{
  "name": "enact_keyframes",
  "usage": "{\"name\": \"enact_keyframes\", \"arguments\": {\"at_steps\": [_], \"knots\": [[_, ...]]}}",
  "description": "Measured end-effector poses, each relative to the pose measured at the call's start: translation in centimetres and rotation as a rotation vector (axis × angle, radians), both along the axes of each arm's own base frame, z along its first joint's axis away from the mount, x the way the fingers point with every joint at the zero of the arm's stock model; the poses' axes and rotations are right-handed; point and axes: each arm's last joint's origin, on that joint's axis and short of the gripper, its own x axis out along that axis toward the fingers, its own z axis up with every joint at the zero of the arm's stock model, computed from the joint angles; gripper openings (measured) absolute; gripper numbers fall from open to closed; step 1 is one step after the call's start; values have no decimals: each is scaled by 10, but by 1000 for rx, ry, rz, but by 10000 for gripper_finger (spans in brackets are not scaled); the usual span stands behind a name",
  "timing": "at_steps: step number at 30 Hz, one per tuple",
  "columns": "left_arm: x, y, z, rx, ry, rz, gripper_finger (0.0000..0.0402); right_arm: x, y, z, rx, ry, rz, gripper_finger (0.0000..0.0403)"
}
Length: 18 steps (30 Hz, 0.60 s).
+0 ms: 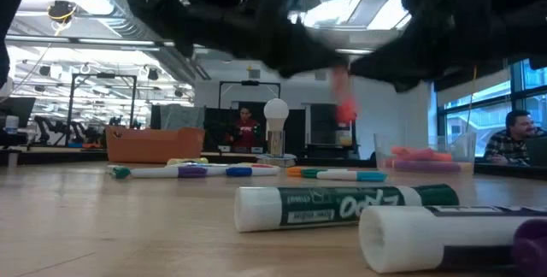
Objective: Pick & Place Markers
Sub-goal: Put the orange marker pen into the orange bin
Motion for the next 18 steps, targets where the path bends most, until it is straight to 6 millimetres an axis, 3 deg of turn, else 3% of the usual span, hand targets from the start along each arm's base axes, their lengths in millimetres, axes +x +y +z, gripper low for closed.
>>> {"name": "enact_keyframes", "arguments": {"at_steps": [3,7,12,18], "knots": [[-15,13,9,138,279,179,56,-3,-5,-12,33,96,-147,200],[-49,34,49,352,599,485,56,-11,-12,-27,70,206,-332,262],[-94,70,77,429,832,760,56,-10,-12,-27,99,192,-335,276],[-135,147,74,375,1059,995,56,-7,-10,-21,131,147,-287,263]]}}
